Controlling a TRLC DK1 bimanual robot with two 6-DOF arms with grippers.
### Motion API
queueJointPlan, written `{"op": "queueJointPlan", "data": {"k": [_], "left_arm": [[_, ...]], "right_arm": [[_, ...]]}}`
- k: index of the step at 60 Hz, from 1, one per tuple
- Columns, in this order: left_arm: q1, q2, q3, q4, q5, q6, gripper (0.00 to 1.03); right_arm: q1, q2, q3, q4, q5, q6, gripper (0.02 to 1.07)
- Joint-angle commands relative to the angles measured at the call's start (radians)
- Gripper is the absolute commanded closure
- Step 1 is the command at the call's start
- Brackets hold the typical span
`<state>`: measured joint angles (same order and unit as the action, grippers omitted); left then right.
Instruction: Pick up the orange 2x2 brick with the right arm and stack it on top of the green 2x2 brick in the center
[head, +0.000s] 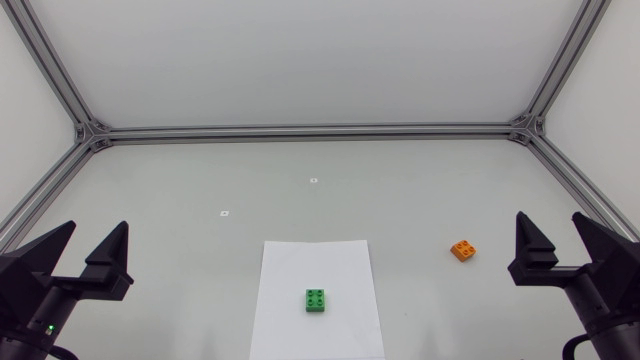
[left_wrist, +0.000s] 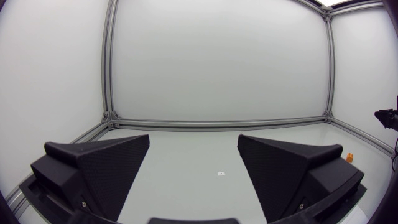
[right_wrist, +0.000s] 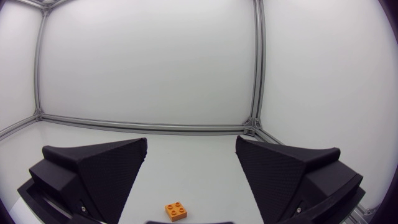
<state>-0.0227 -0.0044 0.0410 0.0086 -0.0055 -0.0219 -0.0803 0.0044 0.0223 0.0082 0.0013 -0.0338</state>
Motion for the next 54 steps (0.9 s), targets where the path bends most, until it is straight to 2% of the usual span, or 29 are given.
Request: {"op": "queueJointPlan", "data": {"k": [1,18,39,54], "left_arm": [[0.003,-0.008,-0.041,-0.013,0.004,0.013,0.04],[0.003,-0.008,-0.041,-0.015,0.004,0.013,0.04],[0.003,-0.008,-0.041,-0.015,0.004,0.013,0.04],[0.003,-0.008,-0.041,-0.015,0.004,0.013,0.04]], "right_arm": [[0.005,-0.012,0.031,0.018,0.009,-0.011,0.06],[0.011,0.032,0.166,-0.017,0.002,-0.026,0.06],[0.010,0.293,0.369,-0.057,0.011,-0.037,0.06],[0.017,0.580,0.585,-0.246,-0.024,-0.035,0.06]]}}
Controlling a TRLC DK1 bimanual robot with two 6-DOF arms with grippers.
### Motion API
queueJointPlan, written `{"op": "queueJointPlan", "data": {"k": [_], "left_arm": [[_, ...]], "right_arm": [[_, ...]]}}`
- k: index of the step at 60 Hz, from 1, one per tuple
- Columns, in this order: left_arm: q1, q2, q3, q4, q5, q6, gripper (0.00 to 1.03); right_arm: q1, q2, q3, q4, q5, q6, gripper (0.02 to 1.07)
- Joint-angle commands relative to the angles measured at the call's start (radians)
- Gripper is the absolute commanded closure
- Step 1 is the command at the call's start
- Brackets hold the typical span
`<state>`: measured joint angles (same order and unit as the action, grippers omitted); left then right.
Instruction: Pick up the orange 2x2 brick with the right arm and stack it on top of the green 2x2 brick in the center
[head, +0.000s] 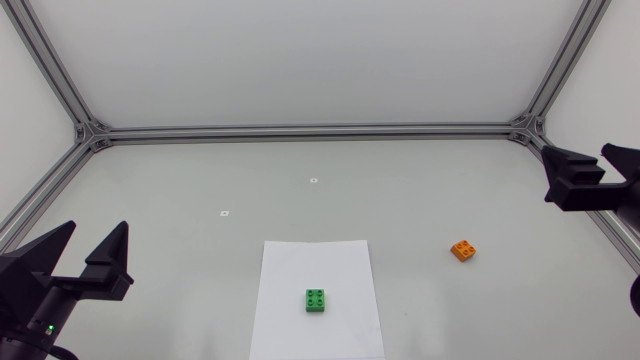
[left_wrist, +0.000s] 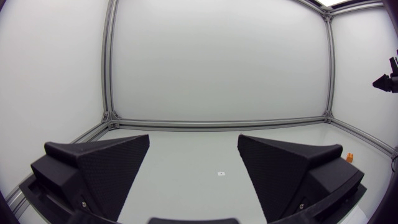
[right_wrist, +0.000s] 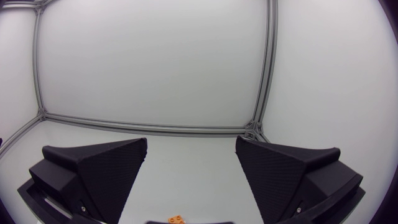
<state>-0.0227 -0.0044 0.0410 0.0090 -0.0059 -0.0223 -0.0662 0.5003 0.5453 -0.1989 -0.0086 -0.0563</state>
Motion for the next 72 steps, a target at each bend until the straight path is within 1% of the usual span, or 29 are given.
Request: {"op": "queueJointPlan", "data": {"k": [1,5,13,18,24,34,42,47,54,59,62,65,72], "left_arm": [[0.003,-0.008,-0.041,-0.015,0.004,0.013,0.04],[0.003,-0.008,-0.041,-0.015,0.004,0.013,0.04],[0.003,-0.008,-0.041,-0.014,0.006,0.013,0.04],[0.003,-0.008,-0.041,-0.015,0.004,0.013,0.04],[0.003,-0.008,-0.041,-0.014,0.006,0.013,0.04],[0.003,-0.008,-0.041,-0.014,0.004,0.013,0.04],[0.003,-0.008,-0.041,-0.015,0.004,0.013,0.04],[0.003,-0.008,-0.041,-0.014,0.004,0.013,0.04],[0.003,-0.008,-0.041,-0.014,0.004,0.013,0.04],[0.003,-0.008,-0.041,-0.014,0.004,0.013,0.04],[0.003,-0.008,-0.041,-0.014,0.006,0.013,0.04],[0.003,-0.008,-0.041,-0.015,0.004,0.013,0.04],[0.003,-0.008,-0.041,-0.014,0.004,0.013,0.04]], "right_arm": [[0.002,0.103,0.074,-0.053,-0.019,-0.013,0.06],[-0.001,0.185,0.131,-0.109,-0.051,-0.013,0.06],[-0.003,0.296,0.205,-0.185,-0.090,-0.014,0.06],[-0.003,0.351,0.226,-0.198,-0.097,-0.016,0.06],[-0.004,0.400,0.260,-0.235,-0.142,-0.039,0.06],[-0.012,0.506,0.351,-0.366,-0.180,-0.105,0.06],[-0.029,0.615,0.421,-0.473,-0.182,-0.145,0.06],[-0.040,0.689,0.459,-0.550,-0.183,-0.232,0.06],[-0.041,0.759,0.479,-0.559,-0.180,-0.284,0.07],[-0.052,0.845,0.512,-0.603,-0.180,-0.396,0.07],[-0.058,0.888,0.533,-0.623,-0.179,-0.422,0.07],[-0.064,0.931,0.553,-0.639,-0.169,-0.430,0.07],[-0.058,1.021,0.581,-0.659,-0.108,-0.459,0.07]]}}
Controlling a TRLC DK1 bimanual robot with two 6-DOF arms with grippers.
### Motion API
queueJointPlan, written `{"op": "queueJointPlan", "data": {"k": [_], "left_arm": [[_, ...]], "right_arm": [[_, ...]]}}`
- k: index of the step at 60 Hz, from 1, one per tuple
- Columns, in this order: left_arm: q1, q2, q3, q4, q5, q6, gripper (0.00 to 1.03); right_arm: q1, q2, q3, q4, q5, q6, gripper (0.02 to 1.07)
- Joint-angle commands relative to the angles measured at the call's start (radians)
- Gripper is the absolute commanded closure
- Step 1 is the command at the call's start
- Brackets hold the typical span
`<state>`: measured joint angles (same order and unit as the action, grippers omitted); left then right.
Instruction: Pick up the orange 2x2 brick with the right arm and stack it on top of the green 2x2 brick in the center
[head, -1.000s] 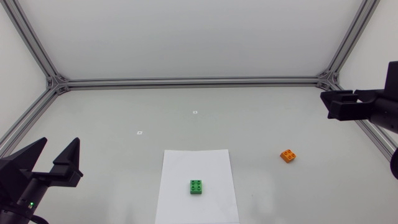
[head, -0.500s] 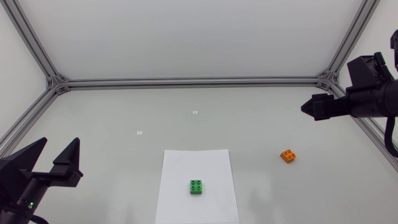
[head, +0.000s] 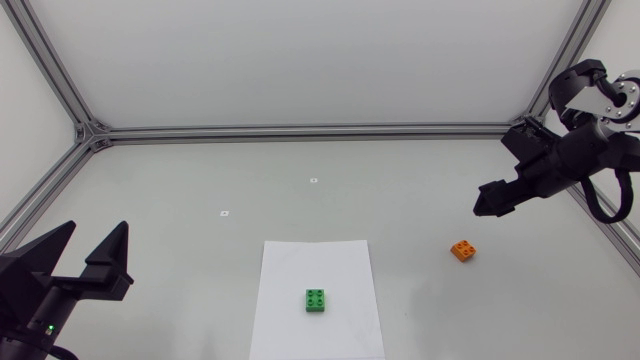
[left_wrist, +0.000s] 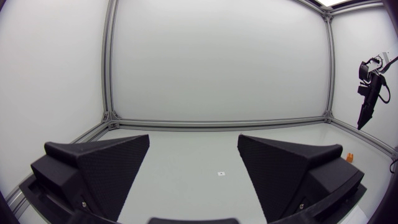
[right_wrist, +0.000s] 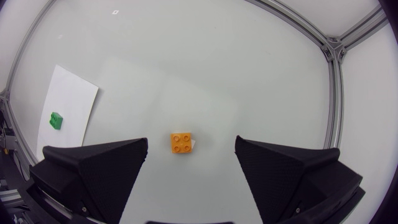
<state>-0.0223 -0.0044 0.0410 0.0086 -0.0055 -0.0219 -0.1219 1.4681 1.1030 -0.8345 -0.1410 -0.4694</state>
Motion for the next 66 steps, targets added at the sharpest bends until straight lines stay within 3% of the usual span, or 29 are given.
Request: {"op": "queueJointPlan", "data": {"k": [1,7,25,66], "left_arm": [[0.002,-0.008,-0.041,-0.013,0.004,0.013,0.04],[0.002,-0.008,-0.041,-0.015,0.004,0.013,0.04],[0.002,-0.008,-0.041,-0.015,0.004,0.013,0.04],[0.002,-0.008,-0.041,-0.013,0.004,0.011,0.04]], "right_arm": [[-0.001,0.060,0.024,-0.026,0.031,-0.049,0.07],[0.015,0.090,0.017,-0.031,0.040,-0.064,0.12],[0.084,0.190,-0.043,0.026,0.100,-0.077,0.12],[0.096,0.328,-0.095,0.130,0.150,-0.090,0.22]]}}
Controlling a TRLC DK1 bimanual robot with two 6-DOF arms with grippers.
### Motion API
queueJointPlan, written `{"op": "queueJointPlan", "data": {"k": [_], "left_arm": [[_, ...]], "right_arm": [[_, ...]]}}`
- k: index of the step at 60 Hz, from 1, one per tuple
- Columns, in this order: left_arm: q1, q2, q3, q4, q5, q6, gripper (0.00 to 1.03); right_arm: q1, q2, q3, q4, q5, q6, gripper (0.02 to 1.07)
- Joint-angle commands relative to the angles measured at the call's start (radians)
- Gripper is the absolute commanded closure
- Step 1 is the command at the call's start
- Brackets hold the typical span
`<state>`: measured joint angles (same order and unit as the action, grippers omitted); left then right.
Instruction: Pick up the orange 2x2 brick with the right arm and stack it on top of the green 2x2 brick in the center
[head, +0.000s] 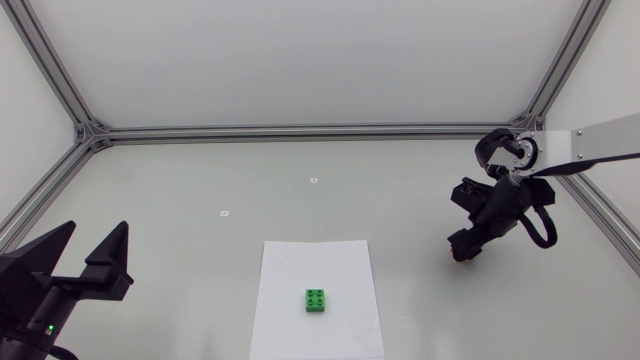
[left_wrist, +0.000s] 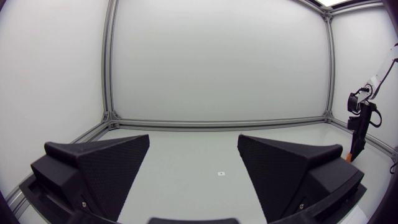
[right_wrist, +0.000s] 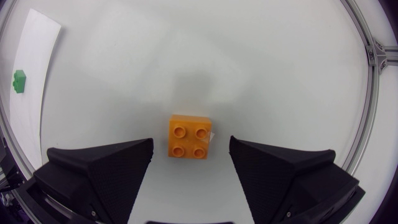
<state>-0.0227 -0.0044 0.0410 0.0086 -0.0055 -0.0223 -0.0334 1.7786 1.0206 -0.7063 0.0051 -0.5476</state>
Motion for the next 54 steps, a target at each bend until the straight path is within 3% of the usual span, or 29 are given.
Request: {"op": "queueJointPlan", "data": {"k": [1,9,16,28,34,54], "left_arm": [[0.003,-0.008,-0.041,-0.013,0.004,0.013,0.04],[0.003,-0.008,-0.041,-0.015,0.004,0.013,0.04],[0.003,-0.008,-0.041,-0.015,0.006,0.013,0.04],[0.003,-0.008,-0.041,-0.013,0.004,0.013,0.04],[0.003,-0.008,-0.041,-0.015,0.004,0.013,0.04],[0.003,-0.008,-0.041,-0.013,0.006,0.013,0.04]], "right_arm": [[0.009,0.018,-0.011,0.002,0.004,-0.012,0.22],[0.010,0.027,-0.010,0.005,0.003,-0.002,0.23],[0.010,0.031,-0.005,0.007,-0.004,0.002,0.32],[0.017,0.030,-0.004,0.005,-0.004,0.008,0.34],[0.020,0.027,-0.007,0.005,-0.007,0.008,0.45],[0.020,0.027,-0.002,0.004,-0.007,0.009,0.45]]}}
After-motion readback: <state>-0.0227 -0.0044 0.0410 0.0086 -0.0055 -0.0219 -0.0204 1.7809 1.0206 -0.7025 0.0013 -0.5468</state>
